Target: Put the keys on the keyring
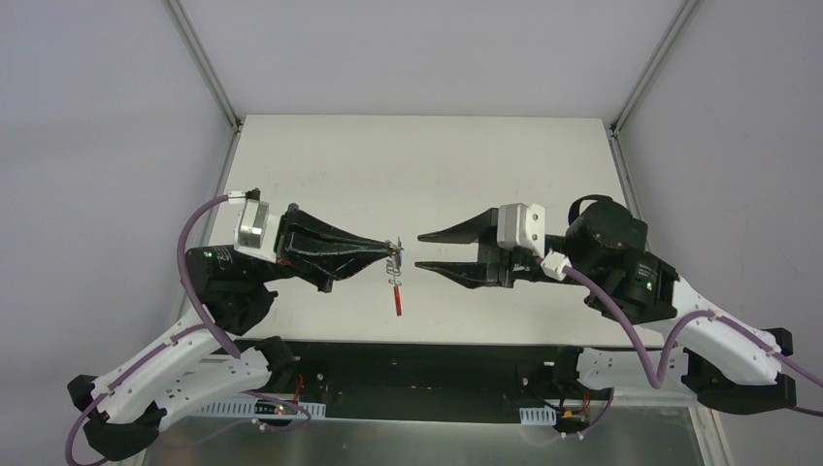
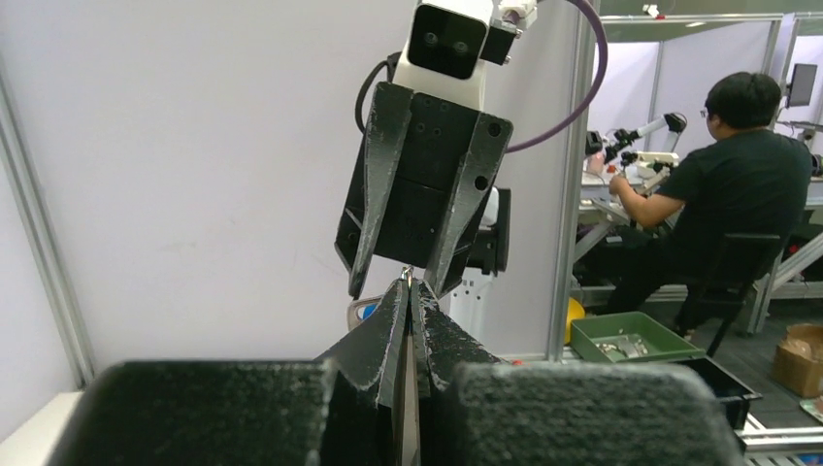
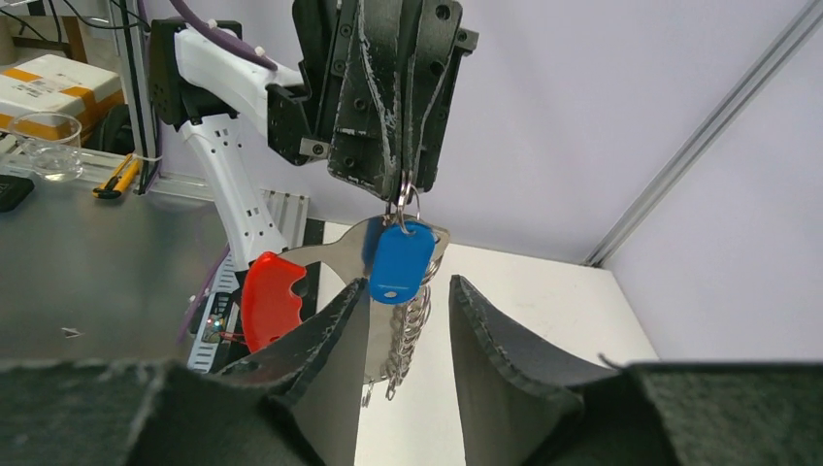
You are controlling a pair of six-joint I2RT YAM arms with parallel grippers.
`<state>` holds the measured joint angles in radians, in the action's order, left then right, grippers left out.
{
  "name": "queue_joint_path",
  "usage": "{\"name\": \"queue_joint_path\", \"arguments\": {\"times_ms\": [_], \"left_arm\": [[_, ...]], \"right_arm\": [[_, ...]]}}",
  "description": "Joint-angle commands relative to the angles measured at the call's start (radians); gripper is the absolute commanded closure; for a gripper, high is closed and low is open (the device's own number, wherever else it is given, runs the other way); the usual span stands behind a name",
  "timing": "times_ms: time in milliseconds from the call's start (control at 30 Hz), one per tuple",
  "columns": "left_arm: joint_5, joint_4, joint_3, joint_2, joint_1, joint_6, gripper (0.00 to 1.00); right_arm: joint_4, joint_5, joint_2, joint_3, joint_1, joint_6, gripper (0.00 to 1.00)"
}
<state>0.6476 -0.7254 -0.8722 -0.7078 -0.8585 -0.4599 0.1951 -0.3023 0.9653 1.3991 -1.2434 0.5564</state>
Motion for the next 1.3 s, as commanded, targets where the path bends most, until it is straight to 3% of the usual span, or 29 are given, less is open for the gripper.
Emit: {"name": "queue_joint_path", "arguments": {"times_ms": [0,800,1000,1267], "left_arm": [[-0.058,-0.157,0.008,0.007,-0.008,-0.021,1.0],[-0.038,-0.098,-0.007,0.007,-0.01,-0.016,1.0],[-0.03,-0.095,-0.011,0.001,-0.008,-0.019,1.0],[-0.025,-0.095,-0.016,-0.001,-0.008,-0.026,1.0]], "right_arm": [[-0.074,0.002,0.016,0.072,-0.016,0.069,0.62],[-0.08,-0.015,0.08,0.121,-0.058,0.133,0.79],[-0.08,-0.003,0.071,0.112,-0.062,0.137,0.89],[-0.079,0.012,0.05,0.095,-0.065,0.132,0.86]]}}
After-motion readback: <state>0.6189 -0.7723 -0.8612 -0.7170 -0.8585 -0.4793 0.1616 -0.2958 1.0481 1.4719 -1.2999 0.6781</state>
